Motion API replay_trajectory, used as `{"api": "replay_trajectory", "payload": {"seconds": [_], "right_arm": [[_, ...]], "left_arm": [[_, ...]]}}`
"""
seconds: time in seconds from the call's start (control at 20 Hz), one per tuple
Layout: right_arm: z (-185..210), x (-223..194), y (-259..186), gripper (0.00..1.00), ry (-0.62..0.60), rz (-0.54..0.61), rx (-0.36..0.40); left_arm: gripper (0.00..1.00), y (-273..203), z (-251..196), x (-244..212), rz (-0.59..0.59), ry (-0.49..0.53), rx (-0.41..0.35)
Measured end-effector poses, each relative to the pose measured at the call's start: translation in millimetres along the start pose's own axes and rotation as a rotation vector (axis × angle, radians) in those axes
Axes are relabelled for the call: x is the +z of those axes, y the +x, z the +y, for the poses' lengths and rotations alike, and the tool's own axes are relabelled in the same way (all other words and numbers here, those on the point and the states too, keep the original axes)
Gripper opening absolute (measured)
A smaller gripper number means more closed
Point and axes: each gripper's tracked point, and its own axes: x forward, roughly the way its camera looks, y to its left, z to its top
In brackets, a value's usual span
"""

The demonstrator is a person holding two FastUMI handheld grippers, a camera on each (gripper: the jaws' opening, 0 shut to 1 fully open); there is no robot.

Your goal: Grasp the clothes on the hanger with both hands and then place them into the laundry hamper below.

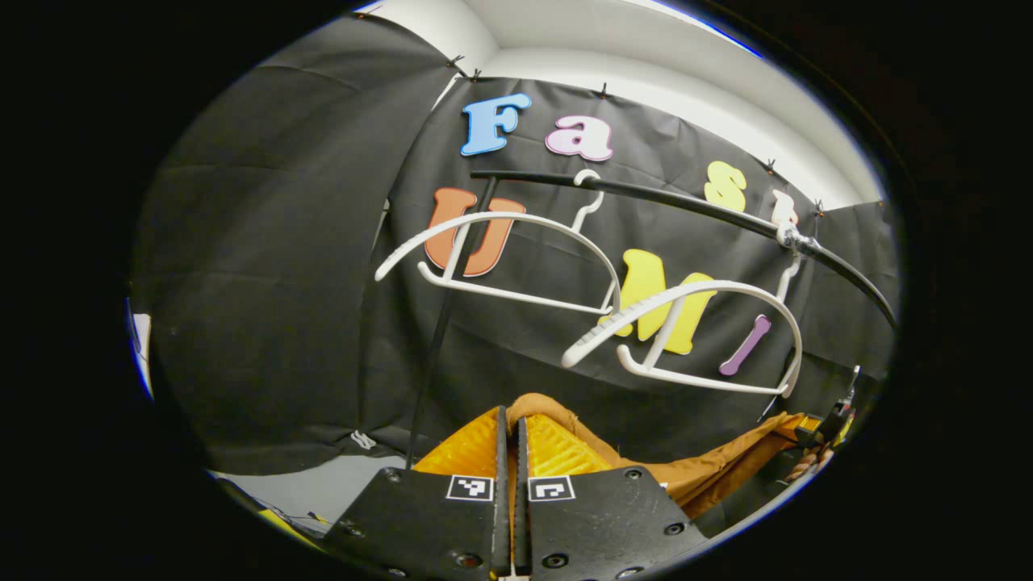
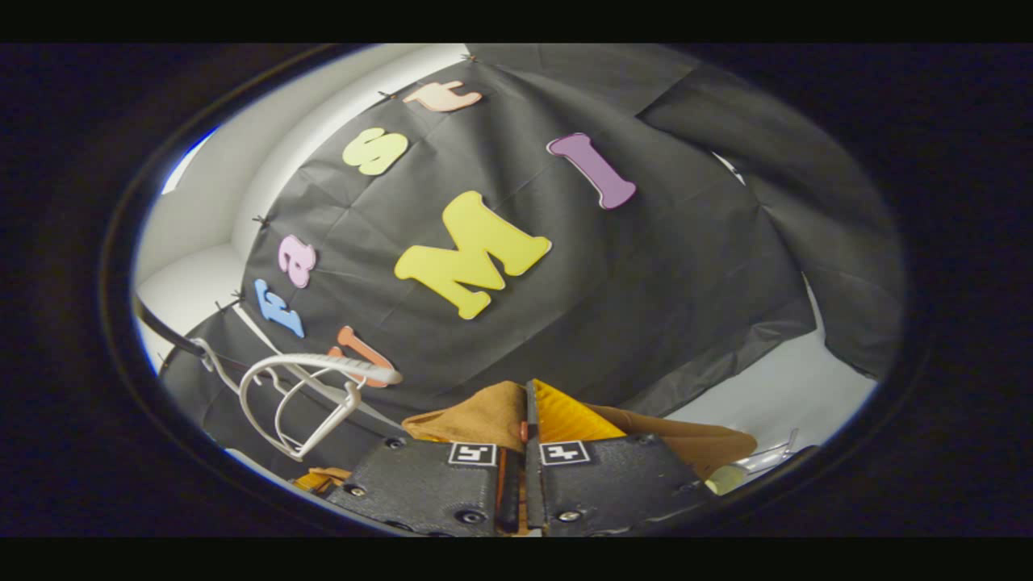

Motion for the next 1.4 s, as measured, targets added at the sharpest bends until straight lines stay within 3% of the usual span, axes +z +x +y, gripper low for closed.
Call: {"api": "replay_trajectory", "payload": {"seconds": [0.45,0.65,0.7,0.8,0.85,1.05,1.1,1.4], "right_arm": [[34,-43,-39,0.07,-0.133,0.051,0.046],[67,-55,-61,0.07,-0.189,0.081,0.111],[76,-58,-66,0.06,-0.208,0.089,0.134],[92,-65,-77,0.06,-0.248,0.108,0.168],[101,-69,-83,0.05,-0.269,0.115,0.184],[129,-89,-101,0.06,-0.322,0.163,0.257],[133,-95,-103,0.06,-0.329,0.178,0.268],[164,-136,-115,0.07,-0.37,0.276,0.354]], "left_arm": [[0.02,-34,-39,-16,0.02,0.097,-0.114],[0.02,-49,-55,-16,0.016,0.126,-0.151],[0.07,-53,-61,-14,0.012,0.134,-0.161],[0.07,-61,-74,-14,0.009,0.149,-0.19],[0.02,-65,-81,-14,0.006,0.156,-0.207],[0.07,-78,-110,-13,0.001,0.184,-0.275],[0.02,-82,-118,-14,0.002,0.192,-0.292],[0.02,-94,-155,-15,0.013,0.213,-0.393]]}}
